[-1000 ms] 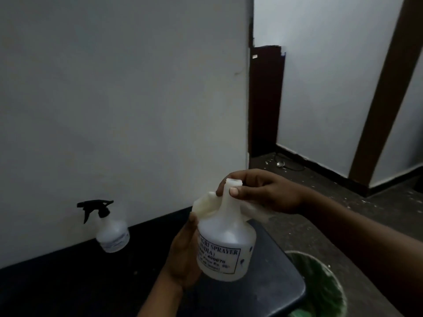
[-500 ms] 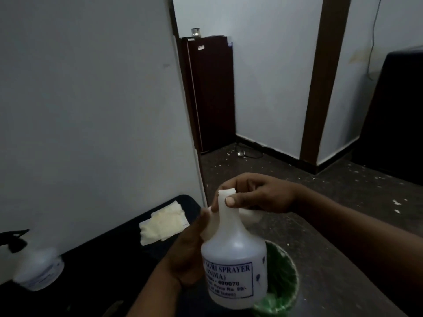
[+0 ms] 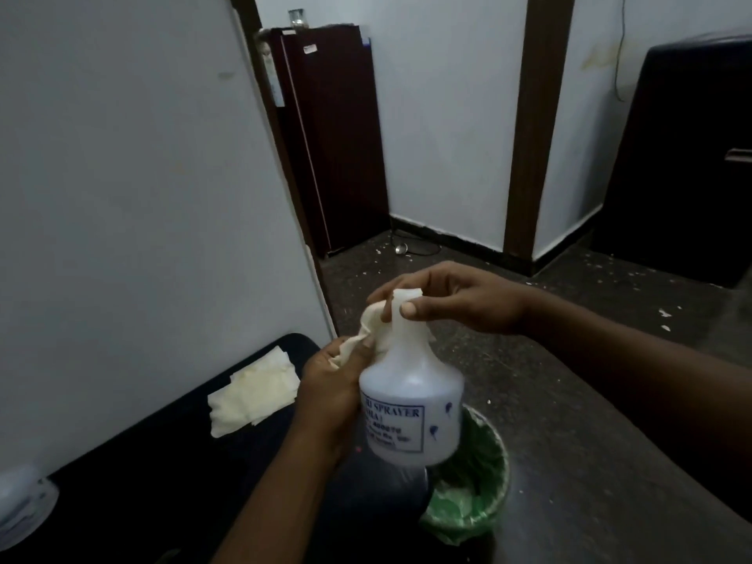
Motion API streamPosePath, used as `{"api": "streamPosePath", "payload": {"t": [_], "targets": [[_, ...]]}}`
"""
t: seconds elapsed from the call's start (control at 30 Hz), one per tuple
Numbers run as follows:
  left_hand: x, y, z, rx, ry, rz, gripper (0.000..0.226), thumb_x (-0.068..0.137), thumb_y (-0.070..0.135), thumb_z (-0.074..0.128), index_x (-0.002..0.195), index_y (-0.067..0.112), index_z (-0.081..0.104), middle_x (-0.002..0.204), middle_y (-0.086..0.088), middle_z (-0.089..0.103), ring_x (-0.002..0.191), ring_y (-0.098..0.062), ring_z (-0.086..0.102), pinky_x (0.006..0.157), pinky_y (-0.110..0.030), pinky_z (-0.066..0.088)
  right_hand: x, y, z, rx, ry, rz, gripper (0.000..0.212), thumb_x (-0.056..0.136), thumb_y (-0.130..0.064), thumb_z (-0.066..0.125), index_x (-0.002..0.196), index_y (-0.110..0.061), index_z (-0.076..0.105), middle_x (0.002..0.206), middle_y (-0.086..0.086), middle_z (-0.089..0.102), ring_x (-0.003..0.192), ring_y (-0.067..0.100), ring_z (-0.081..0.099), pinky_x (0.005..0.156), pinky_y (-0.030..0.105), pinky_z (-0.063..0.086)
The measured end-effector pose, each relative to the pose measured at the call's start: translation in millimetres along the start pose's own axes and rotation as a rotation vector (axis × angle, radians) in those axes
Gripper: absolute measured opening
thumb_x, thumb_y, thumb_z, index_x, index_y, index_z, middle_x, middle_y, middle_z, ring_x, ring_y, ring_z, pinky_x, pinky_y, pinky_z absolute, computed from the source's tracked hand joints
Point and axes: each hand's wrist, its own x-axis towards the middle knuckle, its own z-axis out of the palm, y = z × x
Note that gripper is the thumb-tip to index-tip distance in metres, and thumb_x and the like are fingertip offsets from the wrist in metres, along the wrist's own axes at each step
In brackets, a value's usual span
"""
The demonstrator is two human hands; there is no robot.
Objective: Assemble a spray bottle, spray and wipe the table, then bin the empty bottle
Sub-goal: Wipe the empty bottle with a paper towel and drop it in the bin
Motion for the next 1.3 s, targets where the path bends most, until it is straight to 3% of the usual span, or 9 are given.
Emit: {"api": "streamPosePath", "payload": {"t": [0.17,0.27,0.33,0.43,0.5,0.67,0.87,1.03,1.3], "targets": [[16,-7,5,0.166,0.280,0.097,0.012,0.094,0.029,0.065,0.095,0.018,0.070,0.090,-0.008,0.075,0.077,-0.022,0.070,0.063,-0.032,0.053,-9,13,-4,-0.358,0.217,0.065,0.033,0.083,-0.043,0.069,0.103,-0.019,0.071,0.110,0.005,0.064,0.100,0.018,0.063,0.087,0.042,0.055],[19,-9,1,0.173,0.282,0.104,0.012,0.092,0.030,0.067,0.094,0.019,0.071,0.088,-0.007,0.073,0.076,-0.022,0.066,0.066,-0.034,0.051,-15,32,-4,-0.589,0.293,0.126,0.034,0.077,-0.054,0.070,0.097,-0.027,0.071,0.092,-0.004,0.065,0.080,0.010,0.059,0.064,0.032,0.050],[19,-10,-1,0.132,0.236,0.054,0.010,0.092,0.025,0.067,0.098,0.017,0.071,0.086,-0.006,0.071,0.073,-0.018,0.062,0.062,-0.031,0.046,-15,51,-2,-0.720,0.279,0.189,0.035,0.078,-0.052,0.071,0.093,-0.021,0.071,0.084,-0.004,0.065,0.072,0.010,0.057,0.058,0.029,0.044],[21,-13,-1,0.051,0.189,-0.009,0.020,0.090,0.010,0.068,0.109,0.009,0.066,0.089,-0.005,0.067,0.073,-0.016,0.058,0.060,-0.029,0.045,-13,86,3,-0.830,0.205,0.327,0.031,0.082,-0.043,0.069,0.089,-0.013,0.071,0.085,0.004,0.070,0.072,0.019,0.062,0.062,0.036,0.052],[23,-17,-1,0.059,0.165,-0.026,0.024,0.087,0.005,0.069,0.111,0.010,0.064,0.090,-0.006,0.066,0.072,-0.015,0.058,0.058,-0.028,0.045,-13,110,7,-0.853,0.161,0.442,0.028,0.083,-0.036,0.068,0.100,-0.014,0.072,0.095,0.005,0.073,0.080,0.020,0.066,0.069,0.038,0.057],[27,-27,-7,0.124,0.136,-0.077,0.026,0.087,0.008,0.071,0.112,0.006,0.065,0.089,-0.012,0.067,0.068,-0.019,0.059,0.050,-0.026,0.046,-12,168,19,-0.986,0.049,0.640,0.036,0.084,-0.033,0.066,0.117,-0.016,0.065,0.109,0.007,0.070,0.093,0.025,0.065,0.069,0.036,0.054],[30,-32,-20,0.142,0.108,-0.104,0.014,0.088,0.014,0.072,0.100,0.008,0.067,0.080,-0.008,0.071,0.058,-0.013,0.066,0.043,-0.023,0.050,-3,218,32,-1.075,-0.069,0.737,0.045,0.083,-0.036,0.069,0.124,-0.018,0.060,0.117,0.009,0.067,0.102,0.028,0.064,0.072,0.037,0.050],[33,-37,-30,0.213,0.112,-0.103,0.013,0.087,0.019,0.073,0.098,0.014,0.070,0.089,-0.008,0.073,0.078,-0.021,0.068,0.060,-0.031,0.052,2,246,37,-1.061,-0.101,0.791,0.042,0.082,-0.034,0.069,0.119,-0.016,0.062,0.114,0.008,0.068,0.099,0.027,0.064,0.076,0.038,0.055],[43,-39,-29,0.420,0.086,-0.096,0.012,0.085,0.026,0.075,0.080,0.018,0.069,0.068,-0.006,0.064,0.056,-0.019,0.055,0.049,-0.027,0.041,9,270,38,-1.041,-0.083,0.801,0.061,0.081,-0.041,0.071,0.133,-0.018,0.049,0.126,0.008,0.062,0.110,0.029,0.060,0.085,0.041,0.050]]}}
